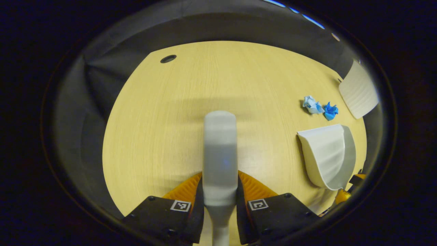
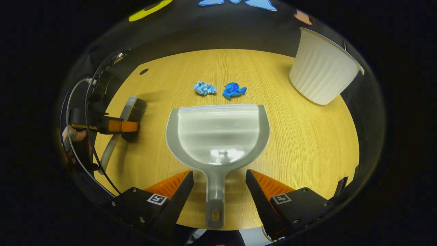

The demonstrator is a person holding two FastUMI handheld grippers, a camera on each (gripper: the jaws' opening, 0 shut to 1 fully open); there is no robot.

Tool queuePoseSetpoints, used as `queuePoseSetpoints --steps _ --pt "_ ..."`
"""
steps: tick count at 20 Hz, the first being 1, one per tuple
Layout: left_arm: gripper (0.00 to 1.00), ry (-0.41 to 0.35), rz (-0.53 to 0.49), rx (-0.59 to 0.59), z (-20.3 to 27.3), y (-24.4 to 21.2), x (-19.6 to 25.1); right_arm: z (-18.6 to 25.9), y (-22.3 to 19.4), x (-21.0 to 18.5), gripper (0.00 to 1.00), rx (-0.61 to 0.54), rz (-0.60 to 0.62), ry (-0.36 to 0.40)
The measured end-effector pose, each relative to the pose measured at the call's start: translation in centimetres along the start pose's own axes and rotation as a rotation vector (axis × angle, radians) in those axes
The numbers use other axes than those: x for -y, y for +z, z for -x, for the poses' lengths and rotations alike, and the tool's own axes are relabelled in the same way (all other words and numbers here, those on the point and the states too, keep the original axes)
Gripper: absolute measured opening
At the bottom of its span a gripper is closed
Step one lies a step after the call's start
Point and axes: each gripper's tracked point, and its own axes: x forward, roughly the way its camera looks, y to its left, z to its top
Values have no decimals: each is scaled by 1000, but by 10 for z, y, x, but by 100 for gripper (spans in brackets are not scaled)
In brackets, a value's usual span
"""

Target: Pick up the small broom and dustpan from the desktop, sweep the trash into the dustpan with the broom, and then empty the trash into the garbage bin.

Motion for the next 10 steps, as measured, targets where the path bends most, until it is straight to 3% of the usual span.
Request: queuePoseSetpoints --steps 8,10 --pt "47 -13 -28 60 16 48 0 -23 -9 6 93 -100 44 -41" --pt "47 -18 -49 69 16 60 3 -28 -11 2 76 -120 35 -28"
